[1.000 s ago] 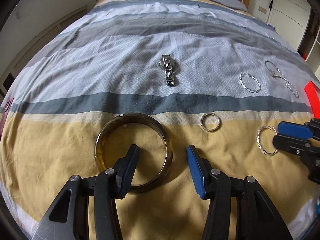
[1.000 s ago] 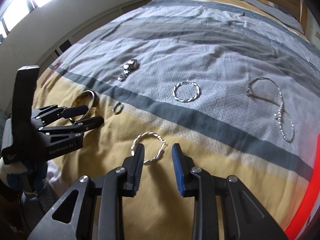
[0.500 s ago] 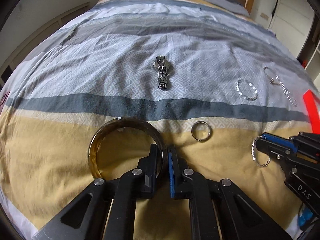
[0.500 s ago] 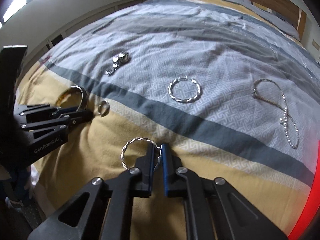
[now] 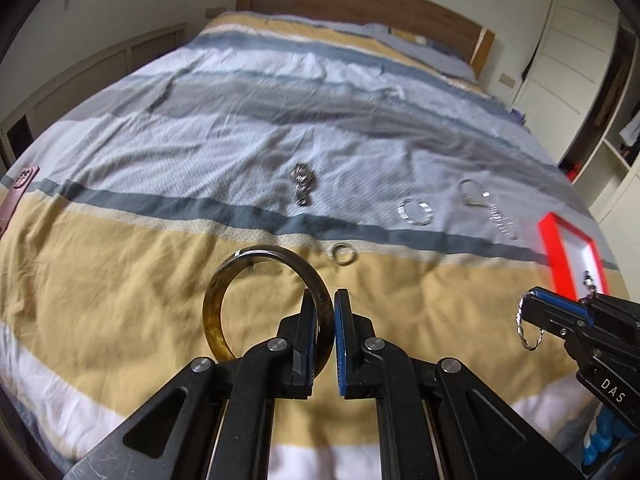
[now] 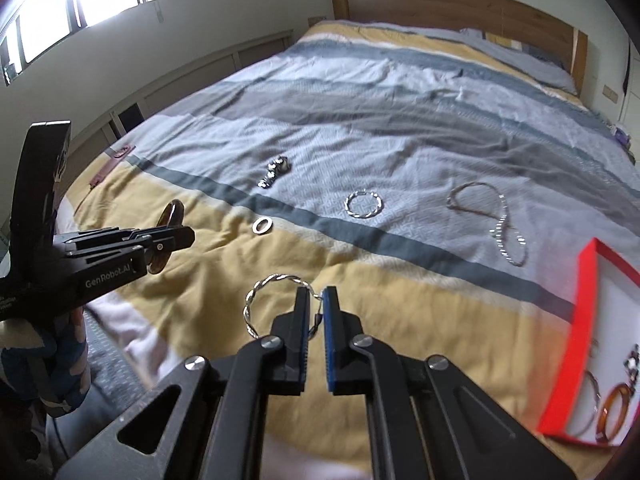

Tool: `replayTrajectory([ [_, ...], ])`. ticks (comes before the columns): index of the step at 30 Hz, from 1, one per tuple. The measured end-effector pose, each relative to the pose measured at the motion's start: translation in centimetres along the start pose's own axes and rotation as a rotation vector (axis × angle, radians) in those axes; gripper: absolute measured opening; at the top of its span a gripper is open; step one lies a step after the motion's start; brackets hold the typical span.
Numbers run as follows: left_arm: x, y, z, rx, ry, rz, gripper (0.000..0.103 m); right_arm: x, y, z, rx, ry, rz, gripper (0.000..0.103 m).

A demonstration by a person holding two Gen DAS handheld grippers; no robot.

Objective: Organize jewelry
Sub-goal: 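Carry the dark bangle and twisted hoop over the red box with both tools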

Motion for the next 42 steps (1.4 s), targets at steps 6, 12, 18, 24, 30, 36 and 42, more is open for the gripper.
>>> replayTrajectory([
  [6,1.9,-1.1,4.5,0.052,-0.038,-0.012,0.008,-0.4,-1.4,4.9,0.047,-0.024,-0.014,0.006],
  [12,4.1,-2.8,7.4,0.066,-0.048,-0.033,0.008,0.8,-3.7,9.0,0.09,-0.048,-0.054,0.006],
  [18,8.5,-3.8,9.0,0.069,-0.061,-0.098,0.008,4.4,-6.6,13.2,0.152,-0.074,-0.145,0.006],
  [24,15.7,-4.3,9.4,0.059,-0.092,-0.231,0.008,8.5,-8.5,16.5,0.209,-0.101,-0.229,0.006],
  [30,23.2,-5.0,8.7,0.024,-0.15,-0.351,0.008,13.8,-10.6,18.5,0.244,-0.127,-0.334,0.006],
  [36,29.1,-5.0,7.2,-0.01,-0.199,-0.426,0.008,18.9,-12.3,19.2,0.25,-0.158,-0.404,0.006],
  [42,34.0,-5.2,4.2,-0.062,-0.23,-0.487,0.008,23.9,-14.1,18.7,0.233,-0.184,-0.474,0.006],
])
Point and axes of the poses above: each gripper's, at about its wrist camera, not at the fingertips, and z roughly against the way its jaws point, x to its right, y to its top, the point moved 8 cm from there along -z, roughly the way its jaws point
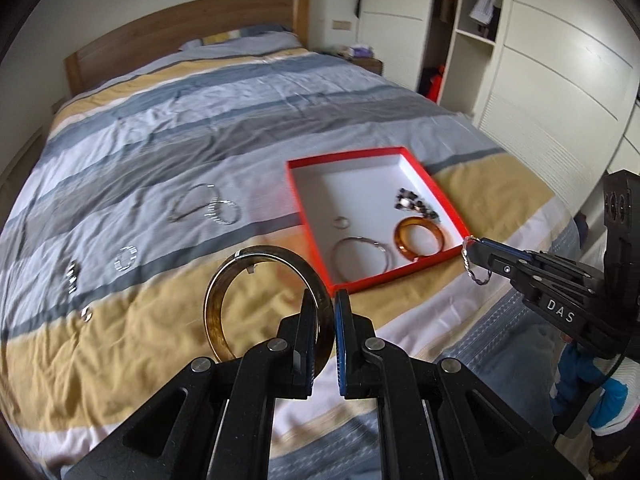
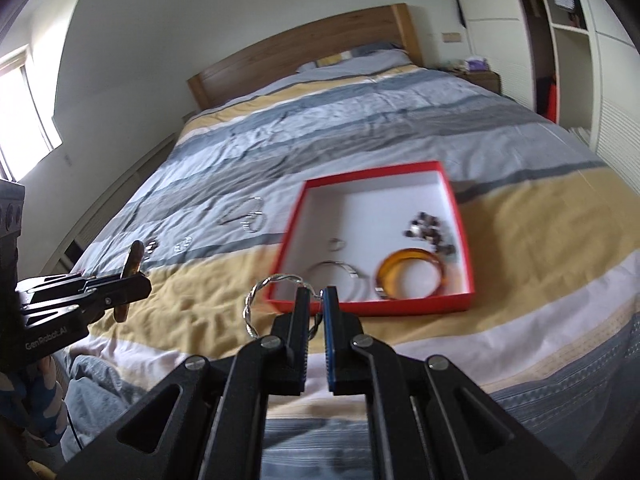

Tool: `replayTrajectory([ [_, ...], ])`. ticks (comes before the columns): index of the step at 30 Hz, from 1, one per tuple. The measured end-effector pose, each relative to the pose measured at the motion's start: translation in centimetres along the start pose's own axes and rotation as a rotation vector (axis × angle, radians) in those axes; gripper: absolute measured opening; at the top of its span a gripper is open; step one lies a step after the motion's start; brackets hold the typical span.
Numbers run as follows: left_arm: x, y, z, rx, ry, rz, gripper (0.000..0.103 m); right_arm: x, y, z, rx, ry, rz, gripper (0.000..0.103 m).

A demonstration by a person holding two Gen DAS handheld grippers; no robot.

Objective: Organize jewelry
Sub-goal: 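Carry the dark bangle and twisted hoop over the red box with both tools, then lower both pieces into the box and open both tools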

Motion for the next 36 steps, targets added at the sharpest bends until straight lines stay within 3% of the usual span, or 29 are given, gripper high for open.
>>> replayTrajectory([
  [7,3.2,2.0,-5.0,-0.055,-0.049,-0.058,0.008,4.6,0.5,-2.3,-0.041,-0.038,-0.039,0.006],
  [21,5.6,3.8,-14.7,-0.162,-0.107,-0.08,0.008,6.7,2.1,-9.4,-0.142,-0.065,0.034,0.006],
  [36,5.2,2.2,-17.8,-0.219,-0.126,-0.059,0.008,7.1,0.9,-11.8,-0.208,-0.094,0.089,0.008],
])
Point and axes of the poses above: each gripper's, at about its wrist camera, not at the fingertips, and z roughly against the way its jaws point, x to its right, y to its top, the point moved 8 cm from there along -z, roughly the way its jaws point
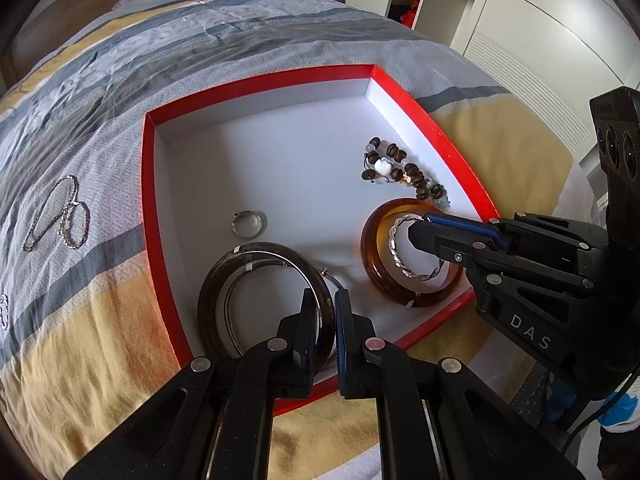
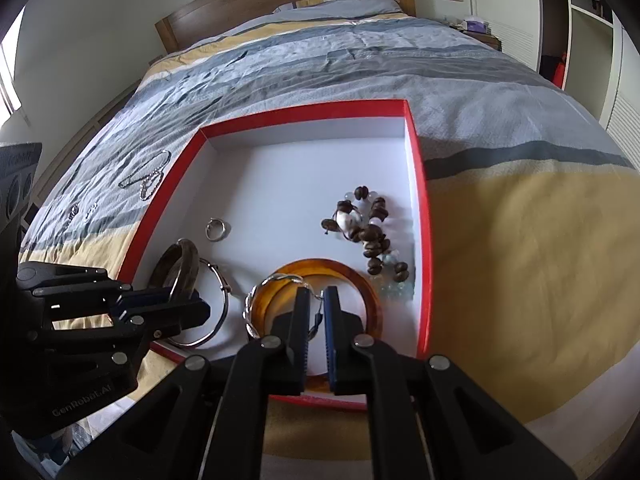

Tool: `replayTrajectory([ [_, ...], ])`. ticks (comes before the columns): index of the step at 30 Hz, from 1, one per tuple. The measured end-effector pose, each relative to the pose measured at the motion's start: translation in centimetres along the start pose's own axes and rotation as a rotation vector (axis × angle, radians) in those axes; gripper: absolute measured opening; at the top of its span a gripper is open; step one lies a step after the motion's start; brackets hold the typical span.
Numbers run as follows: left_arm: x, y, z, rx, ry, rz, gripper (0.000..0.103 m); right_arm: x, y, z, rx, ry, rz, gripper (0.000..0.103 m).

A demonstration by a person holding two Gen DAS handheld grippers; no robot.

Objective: Organize jewelry
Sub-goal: 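Lower both pieces into the box and open both tools, then move both open tools back over the remaining jewelry on the bed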

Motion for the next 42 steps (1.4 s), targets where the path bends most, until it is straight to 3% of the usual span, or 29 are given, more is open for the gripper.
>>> replayTrajectory([
  [18,-0.4,-0.8,0.1,-0.014,-0.015,0.03,0.014,0.8,-0.3,0.5,-0.008,-0.024,0.0,0.009],
  [23,-0.1,-0.6,1.1,0.001,-0.026,0.033,0.03,0.9,-0.1,2.4,0.032,-0.033,-0.013,0.01],
  [33,0.6,-2.0,6.4,0.082,-0.009,0.03,0.03,0.1,-0.5,6.6,0.076,-0.049,-0.043,0.016],
  [42,-1.2,-6.6,10.9,0.105,0.047,0.094,0.046,-1.3,-2.4,10.7,0.117,-0.055,-0.118,0.026],
])
Point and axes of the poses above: each gripper's, at about its wrist camera, not at the fingertips, and z roughly against the way its jaws point, x to its right, y to its top, the point moved 8 cm from there along -z, roughly the way its jaws point
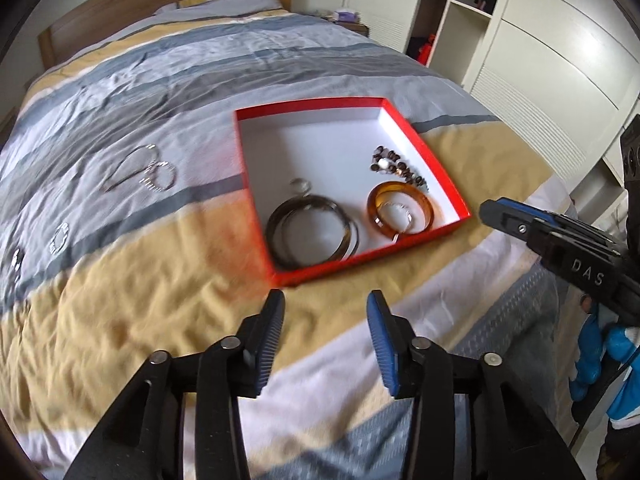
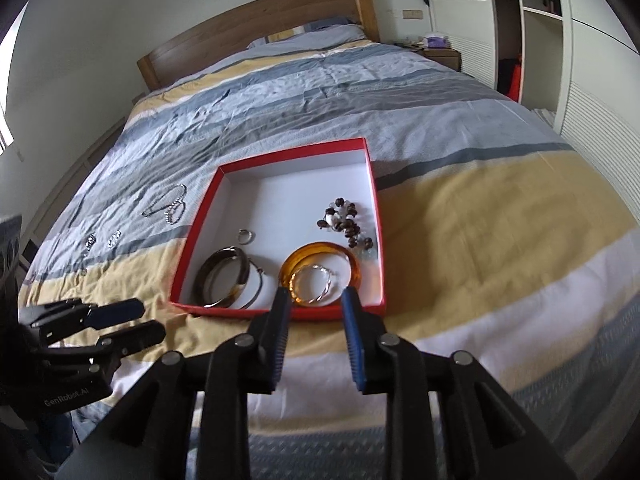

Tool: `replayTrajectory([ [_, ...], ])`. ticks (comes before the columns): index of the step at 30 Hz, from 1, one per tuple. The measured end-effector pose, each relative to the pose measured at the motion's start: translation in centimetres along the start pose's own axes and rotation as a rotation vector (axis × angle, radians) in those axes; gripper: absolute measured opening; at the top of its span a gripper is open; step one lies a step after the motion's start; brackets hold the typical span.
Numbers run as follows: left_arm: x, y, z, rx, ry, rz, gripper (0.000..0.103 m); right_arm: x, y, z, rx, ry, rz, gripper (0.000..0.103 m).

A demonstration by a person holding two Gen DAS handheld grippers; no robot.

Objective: Organize jewelry
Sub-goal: 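Move both open tools back over the remaining jewelry on the bed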

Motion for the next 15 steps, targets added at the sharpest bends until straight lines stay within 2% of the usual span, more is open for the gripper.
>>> replayTrajectory([
  [2,-0.5,-0.6,0.9,0.009,0.018,0.006,0.055,-0.5,-0.2,0.7,0.005,0.001,0.004,0.026],
  [3,-0.9,-0.9,1.5,0.016,0.028,0.01,0.055,-0.9,-0.2,1.1,0.01,0.001,0.008,0.026],
  [15,-6.8,-4.1,7.5,0.084,0.105,0.127,0.057,-6.3,-0.6,4.9,0.054,0.016,0.072,0.026],
])
Point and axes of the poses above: each gripper's, at about its wrist camera, not at the fingertips, and z roughly against the way its jaws point, x to its right, y to its top, the point moved 8 cm from there along -z, roughly the way its jaws point
